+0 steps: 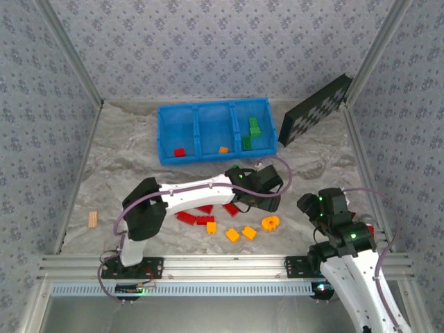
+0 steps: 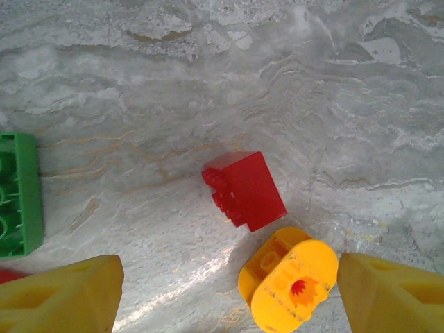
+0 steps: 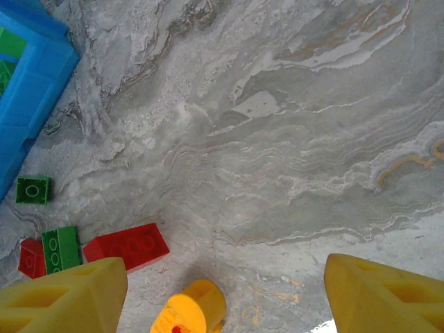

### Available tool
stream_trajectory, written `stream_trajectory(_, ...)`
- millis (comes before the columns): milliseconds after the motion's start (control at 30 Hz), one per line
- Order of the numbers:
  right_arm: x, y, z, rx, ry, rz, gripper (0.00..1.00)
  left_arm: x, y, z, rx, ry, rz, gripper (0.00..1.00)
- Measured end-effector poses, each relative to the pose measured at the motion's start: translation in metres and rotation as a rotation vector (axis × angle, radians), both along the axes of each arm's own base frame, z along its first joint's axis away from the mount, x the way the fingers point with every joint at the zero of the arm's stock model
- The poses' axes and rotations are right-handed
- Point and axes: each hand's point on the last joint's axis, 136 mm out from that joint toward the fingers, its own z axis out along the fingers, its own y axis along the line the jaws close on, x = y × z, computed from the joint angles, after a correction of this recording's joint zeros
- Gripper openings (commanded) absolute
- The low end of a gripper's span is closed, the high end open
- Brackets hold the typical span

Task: Sort the legos into containers by color
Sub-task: Pick up the lego from the center of the table.

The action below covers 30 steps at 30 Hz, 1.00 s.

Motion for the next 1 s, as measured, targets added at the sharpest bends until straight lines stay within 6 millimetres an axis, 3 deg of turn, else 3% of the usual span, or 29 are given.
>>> stream_trajectory(233, 0.001, -0.002, -0.008, 0.028, 0.019, 0.003, 0.78, 0.002, -0.016, -0.016, 0.009, 0.032, 0.002, 0.69)
stream_trajectory(333, 0.004, -0.003, -0.007, 0.035, 0.013, 0.014, 0.78, 0.003, -0.019, -0.025, 0.027, 0.046, 0.008, 0.61)
stream_trajectory(733, 0.02, 0.009, -0.006, 0.101, -0.034, 0.098, 0.78, 0.009, -0.013, -0.056, 0.101, 0.097, 0.027, 0.45)
stream_trajectory(1000, 0.02, 0.016, -0.01, 0.118, -0.039, 0.145, 0.78, 0.028, -0.011, -0.059, 0.085, 0.097, 0.035, 0.28)
